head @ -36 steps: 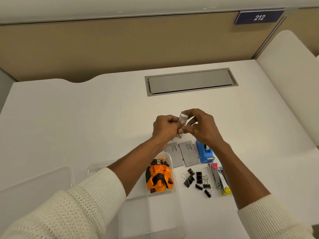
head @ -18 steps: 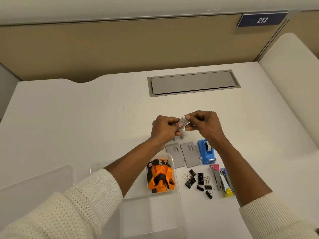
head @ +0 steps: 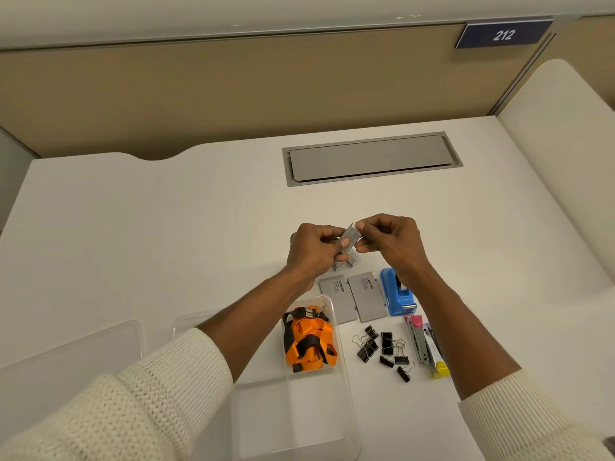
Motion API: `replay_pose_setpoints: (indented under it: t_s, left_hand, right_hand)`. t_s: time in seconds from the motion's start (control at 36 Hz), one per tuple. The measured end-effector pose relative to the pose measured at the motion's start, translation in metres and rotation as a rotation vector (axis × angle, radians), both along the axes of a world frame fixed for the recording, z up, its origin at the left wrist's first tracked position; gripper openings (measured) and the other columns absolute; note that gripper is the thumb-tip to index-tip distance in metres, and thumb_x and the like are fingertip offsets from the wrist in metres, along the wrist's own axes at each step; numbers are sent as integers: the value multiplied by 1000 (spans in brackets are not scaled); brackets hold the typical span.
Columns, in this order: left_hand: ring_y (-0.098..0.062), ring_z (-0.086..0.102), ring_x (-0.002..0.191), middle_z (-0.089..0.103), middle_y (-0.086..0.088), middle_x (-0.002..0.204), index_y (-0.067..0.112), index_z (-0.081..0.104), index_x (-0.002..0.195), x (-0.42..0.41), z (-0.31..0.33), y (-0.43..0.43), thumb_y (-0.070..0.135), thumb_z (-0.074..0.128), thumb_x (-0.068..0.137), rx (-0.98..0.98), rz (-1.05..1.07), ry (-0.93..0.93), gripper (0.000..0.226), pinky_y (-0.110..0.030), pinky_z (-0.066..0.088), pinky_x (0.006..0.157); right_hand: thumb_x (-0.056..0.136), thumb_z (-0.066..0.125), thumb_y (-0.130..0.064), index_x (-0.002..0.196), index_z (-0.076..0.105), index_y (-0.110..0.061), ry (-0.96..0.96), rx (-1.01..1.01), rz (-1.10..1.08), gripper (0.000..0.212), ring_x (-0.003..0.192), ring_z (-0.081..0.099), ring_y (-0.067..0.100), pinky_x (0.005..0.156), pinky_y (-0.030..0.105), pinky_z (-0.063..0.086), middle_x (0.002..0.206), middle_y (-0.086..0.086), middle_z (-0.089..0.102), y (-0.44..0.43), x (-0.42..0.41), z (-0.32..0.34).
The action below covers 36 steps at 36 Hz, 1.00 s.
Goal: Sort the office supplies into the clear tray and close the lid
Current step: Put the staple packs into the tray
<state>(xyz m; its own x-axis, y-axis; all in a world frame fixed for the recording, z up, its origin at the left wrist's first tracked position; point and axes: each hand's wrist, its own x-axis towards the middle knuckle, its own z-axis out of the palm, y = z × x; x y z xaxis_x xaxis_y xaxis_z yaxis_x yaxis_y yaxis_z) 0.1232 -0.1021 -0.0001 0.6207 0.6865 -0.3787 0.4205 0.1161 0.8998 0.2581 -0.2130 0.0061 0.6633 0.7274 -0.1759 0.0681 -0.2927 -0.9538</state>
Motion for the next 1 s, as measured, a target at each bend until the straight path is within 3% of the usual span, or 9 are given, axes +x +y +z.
replay_pose_setpoints:
  t_s: [0.17, 0.33, 0.53, 0.58, 0.64, 0.69, 0.75, 0.86, 1.0]
  left_hand:
    - [-17, 80, 76, 79, -7, 108, 13, 76, 120, 1, 0, 1, 20, 78, 89, 2, 5, 10, 31, -43, 66, 81]
    - [-18, 79, 70, 79, -9, 105, 10, 77, 116, 0, 3, 7, 17, 80, 88, -41, 18, 30, 29, -39, 66, 78]
    - [-20, 80, 78, 78, -13, 109, 5, 74, 118, 2, 2, 9, 10, 80, 87, -113, -55, 9, 32, -39, 66, 80]
    - [-19, 79, 80, 77, -12, 109, 8, 75, 115, 3, -2, 10, 11, 81, 87, -41, -108, 54, 29, -41, 66, 80]
    - [-15, 74, 87, 76, -8, 110, 11, 75, 112, 2, -9, 11, 21, 84, 85, 203, -179, 164, 31, -37, 65, 81]
    - [-17, 69, 97, 73, -4, 116, 14, 71, 117, 0, -17, 11, 34, 85, 82, 513, -281, 310, 43, -31, 62, 79]
    - [-21, 63, 107, 66, -4, 123, 16, 63, 123, -2, -27, 11, 45, 84, 79, 672, -334, 415, 56, -33, 60, 79]
    - [-26, 54, 116, 57, -9, 128, 12, 52, 130, 2, -41, 10, 51, 82, 78, 744, -407, 497, 71, -41, 56, 86]
    - [-26, 50, 123, 54, -10, 132, 11, 48, 136, 13, -47, 4, 46, 81, 82, 810, -478, 510, 73, -37, 54, 90]
  right_hand:
    - [94, 71, -22, 103, 79, -10, -85, 46, 35, 17, 75, 76, 24, 75, 38, 65, 86, 8, 79, -1, -1, -2]
    - [96, 67, -29, 120, 75, -16, -444, 8, 219, 28, 75, 73, 14, 63, 31, 64, 97, 3, 74, -4, 4, -12]
    - [90, 76, -20, 116, 76, -18, -251, 53, 119, 26, 84, 76, 20, 78, 40, 64, 96, 3, 79, -1, 4, -23]
    - [91, 75, -16, 113, 77, -18, -142, 65, 74, 23, 88, 76, 22, 80, 41, 64, 96, 5, 79, 0, 6, -25]
    - [93, 71, -12, 113, 77, -18, -83, 24, 58, 22, 90, 76, 22, 79, 38, 64, 97, 7, 78, 2, 13, -28]
    - [95, 68, -11, 111, 76, -21, -145, -78, 83, 20, 90, 76, 21, 76, 34, 65, 96, 6, 76, 5, 22, -33]
    - [97, 66, -13, 110, 76, -23, -268, -187, 172, 20, 89, 74, 22, 74, 32, 64, 98, 5, 75, 9, 30, -38]
    - [97, 62, -15, 110, 75, -28, -604, -340, 403, 21, 90, 66, 18, 79, 37, 60, 110, 5, 70, 20, 35, -47]
    - [96, 65, -13, 117, 74, -24, -744, -420, 540, 25, 89, 61, 19, 74, 32, 52, 106, 9, 61, 31, 31, -52]
